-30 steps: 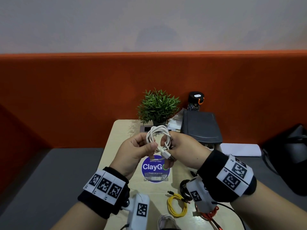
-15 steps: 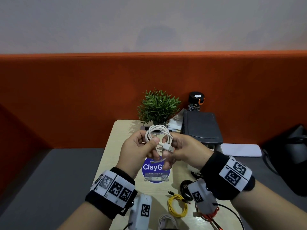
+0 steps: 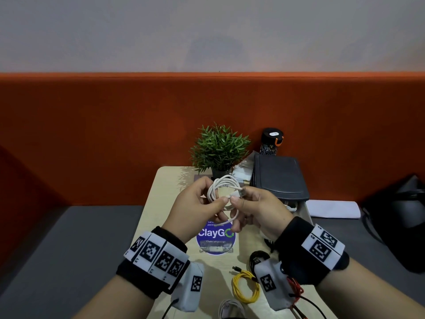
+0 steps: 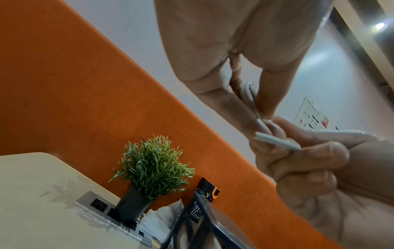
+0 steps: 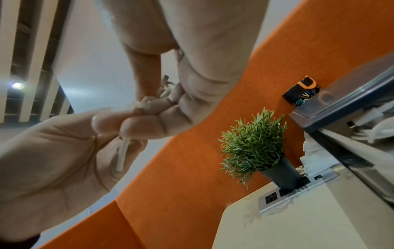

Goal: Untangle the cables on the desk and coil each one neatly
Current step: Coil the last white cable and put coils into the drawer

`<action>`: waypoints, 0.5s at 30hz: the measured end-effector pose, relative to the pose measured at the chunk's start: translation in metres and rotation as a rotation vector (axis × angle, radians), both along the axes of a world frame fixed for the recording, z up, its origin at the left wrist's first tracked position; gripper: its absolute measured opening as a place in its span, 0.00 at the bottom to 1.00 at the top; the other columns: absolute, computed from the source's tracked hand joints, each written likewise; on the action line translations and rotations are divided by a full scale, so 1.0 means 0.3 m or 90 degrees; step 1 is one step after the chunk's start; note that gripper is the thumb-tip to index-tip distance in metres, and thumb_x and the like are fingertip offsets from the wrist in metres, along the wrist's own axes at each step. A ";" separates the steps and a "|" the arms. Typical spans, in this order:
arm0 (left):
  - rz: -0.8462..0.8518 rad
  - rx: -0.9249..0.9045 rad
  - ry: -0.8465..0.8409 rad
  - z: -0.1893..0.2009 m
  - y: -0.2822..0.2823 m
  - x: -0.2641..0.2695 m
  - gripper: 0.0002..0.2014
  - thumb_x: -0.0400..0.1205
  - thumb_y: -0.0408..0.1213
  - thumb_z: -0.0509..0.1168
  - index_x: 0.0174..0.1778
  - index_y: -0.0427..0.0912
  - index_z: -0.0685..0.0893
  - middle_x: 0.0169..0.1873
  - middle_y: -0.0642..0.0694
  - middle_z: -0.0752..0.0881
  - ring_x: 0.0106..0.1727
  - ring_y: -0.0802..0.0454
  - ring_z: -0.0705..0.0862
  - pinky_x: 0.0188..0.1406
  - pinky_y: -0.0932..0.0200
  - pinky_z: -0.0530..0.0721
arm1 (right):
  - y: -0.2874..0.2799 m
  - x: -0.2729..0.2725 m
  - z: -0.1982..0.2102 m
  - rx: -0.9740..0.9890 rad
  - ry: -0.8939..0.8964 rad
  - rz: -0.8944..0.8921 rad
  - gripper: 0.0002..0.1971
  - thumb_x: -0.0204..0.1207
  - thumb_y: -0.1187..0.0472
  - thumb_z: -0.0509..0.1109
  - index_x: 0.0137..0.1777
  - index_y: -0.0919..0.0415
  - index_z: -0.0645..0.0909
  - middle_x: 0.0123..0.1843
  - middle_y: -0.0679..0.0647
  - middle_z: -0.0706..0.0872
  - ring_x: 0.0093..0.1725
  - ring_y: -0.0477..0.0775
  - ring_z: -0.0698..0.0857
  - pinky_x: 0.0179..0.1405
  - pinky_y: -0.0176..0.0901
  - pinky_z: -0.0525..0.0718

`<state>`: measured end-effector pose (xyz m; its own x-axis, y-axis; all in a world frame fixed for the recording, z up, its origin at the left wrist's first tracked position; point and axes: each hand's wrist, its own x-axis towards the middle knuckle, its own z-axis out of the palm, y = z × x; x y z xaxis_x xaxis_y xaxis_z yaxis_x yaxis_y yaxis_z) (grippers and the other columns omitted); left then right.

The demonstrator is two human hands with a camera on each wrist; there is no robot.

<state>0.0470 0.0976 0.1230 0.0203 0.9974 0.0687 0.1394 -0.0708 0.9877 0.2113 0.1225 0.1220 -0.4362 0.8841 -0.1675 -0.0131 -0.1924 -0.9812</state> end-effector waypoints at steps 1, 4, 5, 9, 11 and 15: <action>-0.003 0.001 -0.003 0.003 -0.001 0.004 0.05 0.78 0.26 0.68 0.40 0.38 0.78 0.27 0.44 0.84 0.26 0.46 0.86 0.28 0.55 0.86 | -0.002 -0.004 0.003 -0.002 0.000 -0.010 0.05 0.79 0.65 0.67 0.48 0.68 0.79 0.31 0.63 0.83 0.22 0.58 0.83 0.25 0.41 0.79; 0.007 -0.020 -0.020 0.010 -0.001 0.016 0.17 0.78 0.22 0.64 0.30 0.49 0.78 0.24 0.47 0.81 0.22 0.46 0.82 0.24 0.57 0.84 | -0.008 -0.016 0.002 -0.009 -0.004 -0.030 0.08 0.78 0.65 0.69 0.50 0.72 0.78 0.30 0.65 0.81 0.20 0.57 0.82 0.21 0.39 0.78; 0.012 -0.037 -0.032 0.010 0.003 0.019 0.19 0.77 0.20 0.63 0.28 0.50 0.77 0.23 0.46 0.80 0.20 0.45 0.81 0.22 0.58 0.83 | -0.009 -0.018 0.001 -0.010 -0.010 -0.028 0.09 0.77 0.65 0.70 0.50 0.72 0.79 0.30 0.65 0.81 0.20 0.57 0.82 0.21 0.39 0.78; 0.043 -0.056 -0.032 0.014 0.011 0.028 0.18 0.75 0.19 0.61 0.28 0.48 0.80 0.24 0.40 0.78 0.19 0.43 0.79 0.19 0.58 0.81 | -0.009 -0.016 0.006 -0.027 -0.009 -0.020 0.06 0.77 0.68 0.70 0.49 0.71 0.79 0.29 0.64 0.81 0.20 0.55 0.82 0.23 0.40 0.77; 0.063 -0.030 -0.005 0.007 0.014 0.035 0.07 0.74 0.21 0.64 0.39 0.38 0.81 0.25 0.42 0.78 0.20 0.42 0.80 0.22 0.54 0.83 | -0.007 -0.016 0.009 -0.029 -0.012 -0.028 0.05 0.77 0.68 0.69 0.47 0.71 0.79 0.29 0.64 0.81 0.20 0.56 0.82 0.22 0.40 0.78; 0.076 0.022 0.094 0.009 0.017 0.043 0.06 0.73 0.26 0.67 0.45 0.36 0.80 0.39 0.36 0.78 0.21 0.41 0.82 0.22 0.54 0.84 | -0.005 -0.015 0.005 -0.047 -0.020 -0.045 0.04 0.76 0.70 0.69 0.45 0.72 0.79 0.30 0.66 0.84 0.20 0.57 0.83 0.22 0.40 0.79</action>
